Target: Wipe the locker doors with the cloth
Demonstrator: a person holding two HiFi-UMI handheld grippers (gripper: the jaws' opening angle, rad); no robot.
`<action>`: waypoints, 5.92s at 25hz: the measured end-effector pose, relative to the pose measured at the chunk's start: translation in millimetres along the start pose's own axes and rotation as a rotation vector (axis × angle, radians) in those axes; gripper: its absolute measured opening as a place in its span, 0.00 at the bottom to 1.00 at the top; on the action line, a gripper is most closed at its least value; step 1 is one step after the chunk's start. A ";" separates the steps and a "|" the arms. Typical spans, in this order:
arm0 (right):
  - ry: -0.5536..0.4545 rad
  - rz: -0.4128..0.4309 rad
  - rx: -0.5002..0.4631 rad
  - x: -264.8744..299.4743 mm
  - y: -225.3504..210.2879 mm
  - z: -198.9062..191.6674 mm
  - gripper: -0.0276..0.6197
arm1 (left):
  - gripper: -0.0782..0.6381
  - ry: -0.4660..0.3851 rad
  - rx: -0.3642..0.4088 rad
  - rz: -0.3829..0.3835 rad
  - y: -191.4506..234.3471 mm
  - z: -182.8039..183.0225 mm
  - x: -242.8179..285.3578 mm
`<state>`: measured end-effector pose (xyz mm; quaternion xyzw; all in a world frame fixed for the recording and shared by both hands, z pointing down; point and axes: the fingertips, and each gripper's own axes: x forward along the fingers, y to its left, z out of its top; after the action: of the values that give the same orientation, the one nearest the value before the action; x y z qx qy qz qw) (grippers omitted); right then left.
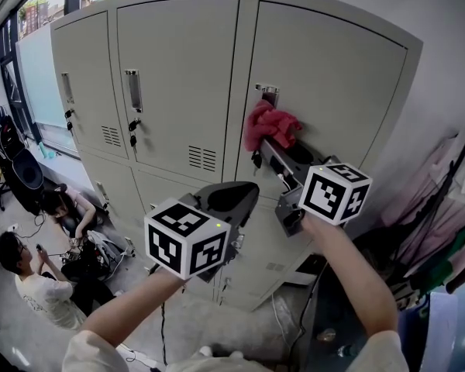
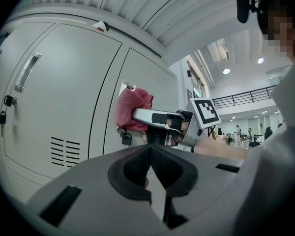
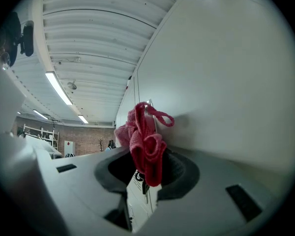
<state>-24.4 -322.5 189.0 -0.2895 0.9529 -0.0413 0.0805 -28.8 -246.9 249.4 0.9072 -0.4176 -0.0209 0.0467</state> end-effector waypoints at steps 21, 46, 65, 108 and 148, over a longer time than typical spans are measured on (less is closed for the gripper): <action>-0.004 -0.069 -0.022 -29.1 -20.2 0.2 0.21 | 0.12 0.009 -0.001 -0.059 -2.1 -0.9 15.2; -0.038 -0.185 -0.019 -112.3 -65.7 10.3 0.21 | 0.12 0.025 -0.009 -0.104 -28.2 -11.3 41.5; -0.072 -0.310 0.022 -182.4 -106.1 6.4 0.22 | 0.12 0.022 -0.030 -0.112 -29.4 -18.3 47.8; 0.463 -0.594 -1.105 -151.8 -76.4 -3.8 0.20 | 0.12 0.016 -0.076 -0.110 -19.6 -36.0 38.7; 0.598 -0.533 -1.091 -158.8 -77.7 -138.7 0.19 | 0.12 0.050 -0.066 -0.118 -26.4 -54.4 38.6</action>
<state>123.5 -293.8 355.7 -0.4899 0.7146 0.3491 -0.3571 20.4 -255.4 300.9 0.9284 -0.3613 -0.0148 0.0855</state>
